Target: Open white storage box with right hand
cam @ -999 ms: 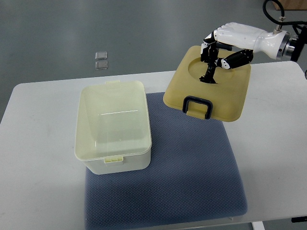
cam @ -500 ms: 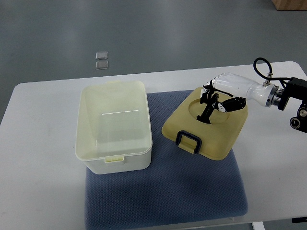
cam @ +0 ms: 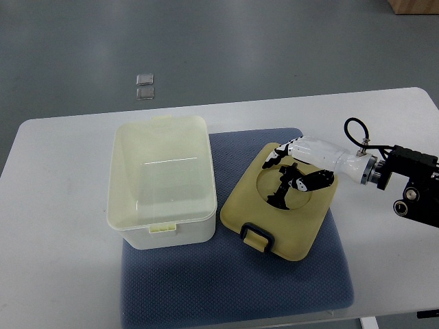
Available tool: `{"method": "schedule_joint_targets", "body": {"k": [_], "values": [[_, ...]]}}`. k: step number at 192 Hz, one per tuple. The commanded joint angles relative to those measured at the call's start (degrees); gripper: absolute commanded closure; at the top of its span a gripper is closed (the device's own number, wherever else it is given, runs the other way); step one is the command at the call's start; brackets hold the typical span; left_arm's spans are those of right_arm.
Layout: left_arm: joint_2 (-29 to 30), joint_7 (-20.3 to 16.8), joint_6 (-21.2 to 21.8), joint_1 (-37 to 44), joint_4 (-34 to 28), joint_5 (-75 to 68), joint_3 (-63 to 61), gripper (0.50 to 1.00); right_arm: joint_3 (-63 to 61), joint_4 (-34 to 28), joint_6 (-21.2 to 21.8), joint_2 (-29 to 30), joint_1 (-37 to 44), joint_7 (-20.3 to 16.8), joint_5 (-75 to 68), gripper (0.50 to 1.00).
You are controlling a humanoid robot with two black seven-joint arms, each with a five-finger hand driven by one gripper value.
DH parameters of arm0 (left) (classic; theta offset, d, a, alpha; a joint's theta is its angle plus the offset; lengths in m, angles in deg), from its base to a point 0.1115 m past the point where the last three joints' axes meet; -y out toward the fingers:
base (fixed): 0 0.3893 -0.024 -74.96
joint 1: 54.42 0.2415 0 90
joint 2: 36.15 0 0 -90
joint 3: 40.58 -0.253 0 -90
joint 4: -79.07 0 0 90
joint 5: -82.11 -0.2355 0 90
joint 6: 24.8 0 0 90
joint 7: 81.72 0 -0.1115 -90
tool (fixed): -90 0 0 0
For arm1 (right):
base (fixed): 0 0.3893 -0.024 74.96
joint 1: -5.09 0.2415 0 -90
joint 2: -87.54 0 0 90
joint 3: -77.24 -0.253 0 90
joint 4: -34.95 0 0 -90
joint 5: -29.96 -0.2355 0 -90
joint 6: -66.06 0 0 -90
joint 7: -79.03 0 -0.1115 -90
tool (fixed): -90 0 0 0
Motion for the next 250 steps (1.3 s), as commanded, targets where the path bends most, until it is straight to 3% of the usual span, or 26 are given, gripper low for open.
{"method": "schedule_joint_targets", "body": {"k": [1,49,76,100,130,146,174,186,215,250], "values": [[0.0,0.0,0.0,0.0,0.0,0.0,0.0,0.500,0.0,0.0,0.2,0.2,-1.1,0.0,0.0,0.572],[0.0,0.0,0.1,0.0,0.0,0.0,0.1,0.500,0.6,-0.1,2.6,-3.3,0.0,0.0,0.0,0.572],[0.0,0.0,0.0,0.0,0.0,0.0,0.0,0.500,-0.2,-0.1,10.5,-8.8,4.8,0.8,-0.9,0.572],[0.0,0.0,0.0,0.0,0.0,0.0,0.0,0.500,-3.5,0.0,13.2,-13.0,8.6,1.1,-3.5,0.572],[0.0,0.0,0.0,0.0,0.6,0.0,0.0,0.500,-12.8,0.1,18.0,-13.0,8.7,-0.3,-18.1,0.572],[0.0,0.0,0.0,0.0,0.9,0.0,-0.1,0.500,-18.2,0.1,20.3,-11.4,8.6,-3.3,-31.8,0.572],[0.0,0.0,0.0,0.0,0.8,0.0,0.0,0.500,-24.9,0.6,22.4,-7.2,8.2,-13.1,-64.4,0.572],[0.0,0.0,0.0,0.0,0.8,0.0,0.0,0.500,-26.3,2.3,22.7,-4.9,7.2,-14.8,-78.2,0.572],[0.0,0.0,0.0,0.0,0.9,0.0,0.0,0.500,-28.7,8.0,26.3,2.3,2.8,-14.0,-95.7,0.572],[0.0,0.1,-0.1,0.0,0.9,0.0,0.0,0.500,-41.5,14.3,34.0,13.3,-7.6,-9.3,-97.5,0.570]]}}
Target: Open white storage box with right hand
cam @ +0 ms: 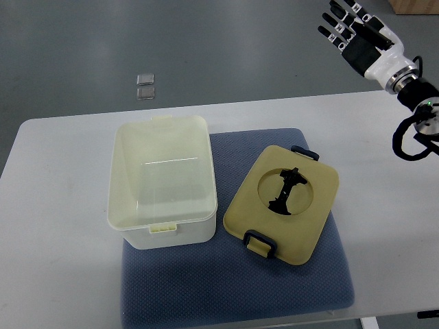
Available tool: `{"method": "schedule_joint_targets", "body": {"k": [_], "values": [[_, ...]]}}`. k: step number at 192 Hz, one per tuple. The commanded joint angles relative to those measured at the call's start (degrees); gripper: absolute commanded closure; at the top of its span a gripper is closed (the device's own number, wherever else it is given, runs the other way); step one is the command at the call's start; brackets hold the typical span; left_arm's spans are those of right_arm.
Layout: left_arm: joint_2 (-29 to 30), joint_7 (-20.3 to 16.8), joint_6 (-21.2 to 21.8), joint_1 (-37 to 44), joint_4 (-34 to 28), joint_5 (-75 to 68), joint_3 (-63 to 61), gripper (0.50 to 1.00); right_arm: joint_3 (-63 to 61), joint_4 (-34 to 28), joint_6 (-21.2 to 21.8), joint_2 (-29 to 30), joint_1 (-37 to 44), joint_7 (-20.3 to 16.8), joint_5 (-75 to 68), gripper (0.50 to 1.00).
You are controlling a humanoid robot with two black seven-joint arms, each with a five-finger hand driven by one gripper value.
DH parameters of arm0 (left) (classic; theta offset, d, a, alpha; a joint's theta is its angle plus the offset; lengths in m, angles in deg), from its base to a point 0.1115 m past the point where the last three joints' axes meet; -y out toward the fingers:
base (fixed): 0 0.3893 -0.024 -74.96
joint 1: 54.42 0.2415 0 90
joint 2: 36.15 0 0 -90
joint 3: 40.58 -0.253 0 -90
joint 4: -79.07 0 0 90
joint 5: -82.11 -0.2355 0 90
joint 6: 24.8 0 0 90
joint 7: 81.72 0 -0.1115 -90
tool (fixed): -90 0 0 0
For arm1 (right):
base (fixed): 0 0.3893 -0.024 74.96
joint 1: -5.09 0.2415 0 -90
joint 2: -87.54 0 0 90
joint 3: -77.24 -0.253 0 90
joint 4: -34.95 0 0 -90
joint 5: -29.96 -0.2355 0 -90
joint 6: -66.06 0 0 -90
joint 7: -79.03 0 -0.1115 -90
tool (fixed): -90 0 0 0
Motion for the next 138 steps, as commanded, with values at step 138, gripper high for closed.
{"method": "schedule_joint_targets", "body": {"k": [138], "values": [[0.0,0.3,-0.1,0.0,1.4,0.0,-0.1,0.500,-12.4,14.6,5.0,12.1,-7.5,2.3,11.0,0.572]]}}
